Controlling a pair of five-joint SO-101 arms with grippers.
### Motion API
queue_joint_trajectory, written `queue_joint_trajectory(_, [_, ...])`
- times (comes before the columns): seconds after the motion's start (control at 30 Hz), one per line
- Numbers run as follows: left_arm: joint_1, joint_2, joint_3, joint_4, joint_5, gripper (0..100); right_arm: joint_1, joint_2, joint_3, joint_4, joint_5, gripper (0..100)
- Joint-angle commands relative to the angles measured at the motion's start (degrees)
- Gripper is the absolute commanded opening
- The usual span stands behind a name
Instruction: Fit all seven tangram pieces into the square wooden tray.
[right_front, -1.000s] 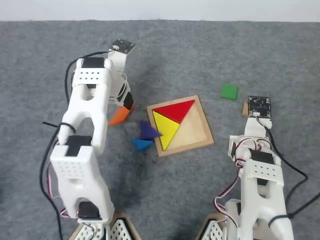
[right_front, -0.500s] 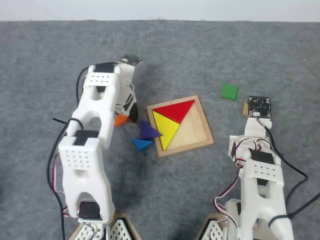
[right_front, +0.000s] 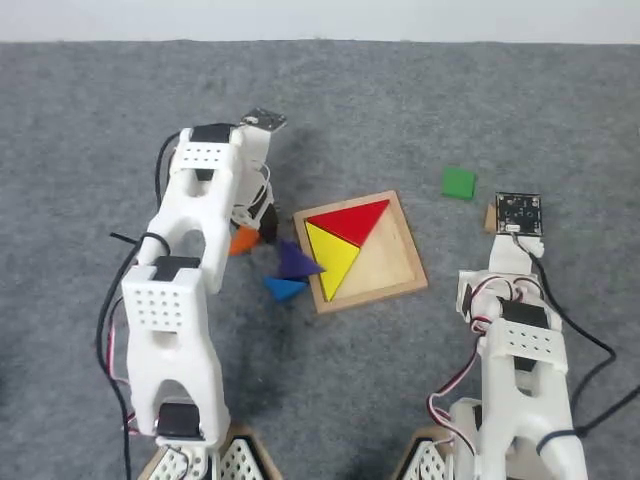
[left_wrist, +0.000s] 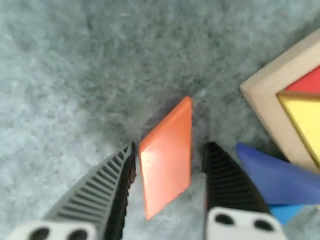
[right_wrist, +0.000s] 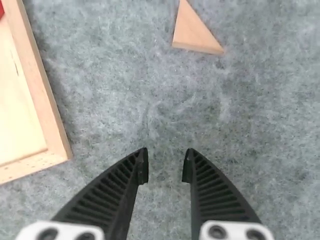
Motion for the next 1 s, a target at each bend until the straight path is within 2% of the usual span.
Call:
queue_joint_trajectory(0.0, [1.4,-9.3,-2.9,4.8,-1.5,19,0.3,-2.0,-0.2,-1.3,0.7,12.2])
queue_joint_trajectory(0.13, [4.6,-17.0,4.8,2.6,-2.0,19,0.3,-2.0,-0.2,-1.3,0.7,12.2])
queue_joint_trajectory(0.3, [7.1,-23.2,19.9,-8.7,-2.1,19,0.3,-2.0,-0.2,-1.3,0.7,12.2])
queue_joint_trajectory(0.43, [6.8,-23.3,26.0,-14.6,-2.1,19,0.3,-2.0,-0.2,-1.3,0.7,12.2])
queue_joint_trajectory(0.7, [1.7,-22.7,27.5,-16.3,-4.7,19,0.3,-2.0,-0.2,-1.2,0.7,12.2])
queue_joint_trajectory(0.97, [-0.1,-14.7,24.7,-16.0,-5.5,19,0.4,-2.0,-0.2,-0.9,0.7,12.2])
